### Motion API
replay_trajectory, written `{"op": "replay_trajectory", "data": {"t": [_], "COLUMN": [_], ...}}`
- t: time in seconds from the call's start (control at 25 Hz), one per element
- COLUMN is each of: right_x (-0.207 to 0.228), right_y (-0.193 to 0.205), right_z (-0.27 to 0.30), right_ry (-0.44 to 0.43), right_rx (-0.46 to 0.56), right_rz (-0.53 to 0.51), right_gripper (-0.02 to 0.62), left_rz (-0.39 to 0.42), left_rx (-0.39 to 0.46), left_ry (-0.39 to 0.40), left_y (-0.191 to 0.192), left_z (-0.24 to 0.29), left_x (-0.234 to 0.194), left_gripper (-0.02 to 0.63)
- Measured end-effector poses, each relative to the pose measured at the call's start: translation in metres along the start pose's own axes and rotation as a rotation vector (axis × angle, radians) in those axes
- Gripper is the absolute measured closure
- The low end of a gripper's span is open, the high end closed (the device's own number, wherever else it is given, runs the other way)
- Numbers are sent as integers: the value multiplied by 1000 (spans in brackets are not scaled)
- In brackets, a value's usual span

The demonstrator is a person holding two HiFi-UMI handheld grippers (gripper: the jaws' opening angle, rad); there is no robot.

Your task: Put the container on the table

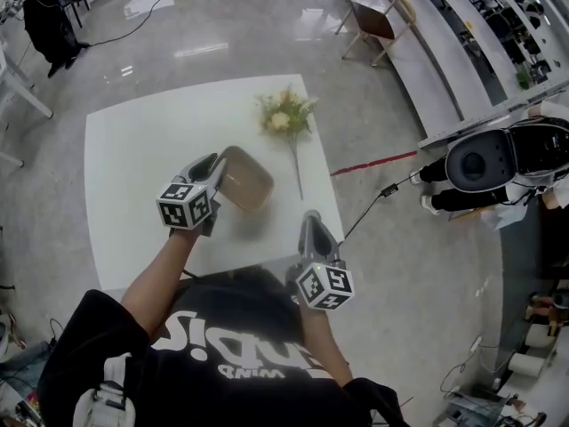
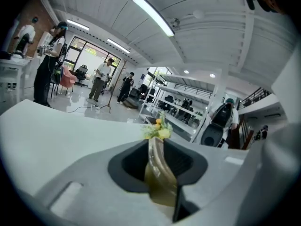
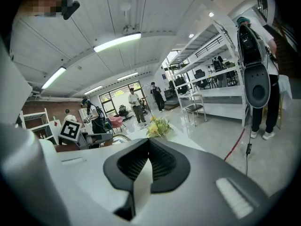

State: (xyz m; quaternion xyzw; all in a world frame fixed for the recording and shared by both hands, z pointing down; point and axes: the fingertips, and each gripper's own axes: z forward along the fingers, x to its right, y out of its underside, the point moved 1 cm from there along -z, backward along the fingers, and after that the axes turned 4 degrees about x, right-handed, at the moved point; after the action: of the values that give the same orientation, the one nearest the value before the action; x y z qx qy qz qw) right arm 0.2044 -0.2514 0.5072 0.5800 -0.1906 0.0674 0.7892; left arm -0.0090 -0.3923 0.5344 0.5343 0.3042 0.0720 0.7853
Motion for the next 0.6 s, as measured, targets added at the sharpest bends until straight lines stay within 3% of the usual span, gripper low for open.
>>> {"op": "replay_trajectory", "data": {"t": [0.6], "right_x": [11], "right_y": [5], "right_z": [4], "right_ry": [3], "right_rx": [-24], "right_rz": [-17], "right_gripper": [595], "left_rz": [-39], "left_rx": [-43], "left_ry": [-29], "left_y": [37], "left_z": [25], "left_x": [-23], "left_gripper": [506]}}
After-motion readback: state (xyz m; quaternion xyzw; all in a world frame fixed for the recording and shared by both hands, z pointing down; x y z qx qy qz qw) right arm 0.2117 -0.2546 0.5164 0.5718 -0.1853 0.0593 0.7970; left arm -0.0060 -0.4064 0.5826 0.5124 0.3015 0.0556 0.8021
